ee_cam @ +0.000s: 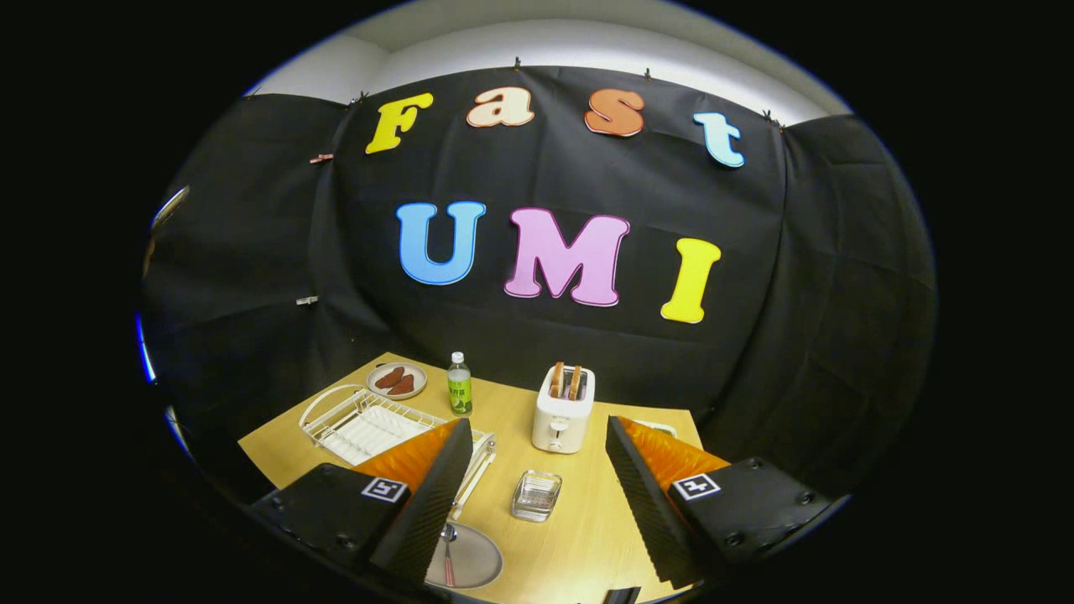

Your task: Take the plate from the dish rack, then take the spoon from the basket and place it into the plate.

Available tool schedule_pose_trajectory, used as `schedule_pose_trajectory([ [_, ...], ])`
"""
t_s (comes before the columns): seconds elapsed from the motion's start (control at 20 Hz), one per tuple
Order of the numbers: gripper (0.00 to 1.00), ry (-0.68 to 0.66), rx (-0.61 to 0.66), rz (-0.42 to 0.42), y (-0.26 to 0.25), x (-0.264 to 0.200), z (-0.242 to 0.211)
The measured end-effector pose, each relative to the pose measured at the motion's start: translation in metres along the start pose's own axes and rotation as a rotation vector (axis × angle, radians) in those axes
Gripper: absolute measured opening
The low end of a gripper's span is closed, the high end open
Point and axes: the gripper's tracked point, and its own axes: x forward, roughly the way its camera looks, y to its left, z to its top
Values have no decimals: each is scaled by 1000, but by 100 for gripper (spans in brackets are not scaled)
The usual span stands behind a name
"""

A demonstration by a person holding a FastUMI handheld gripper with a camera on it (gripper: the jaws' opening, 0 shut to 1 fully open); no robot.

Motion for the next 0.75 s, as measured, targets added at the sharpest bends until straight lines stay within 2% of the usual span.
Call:
schedule_pose_trajectory([
  [0.45, 98, -99, 56, -67, -34, -10, 37],
  [0.75, 98, -103, 59, -119, -55, -15, 33],
])
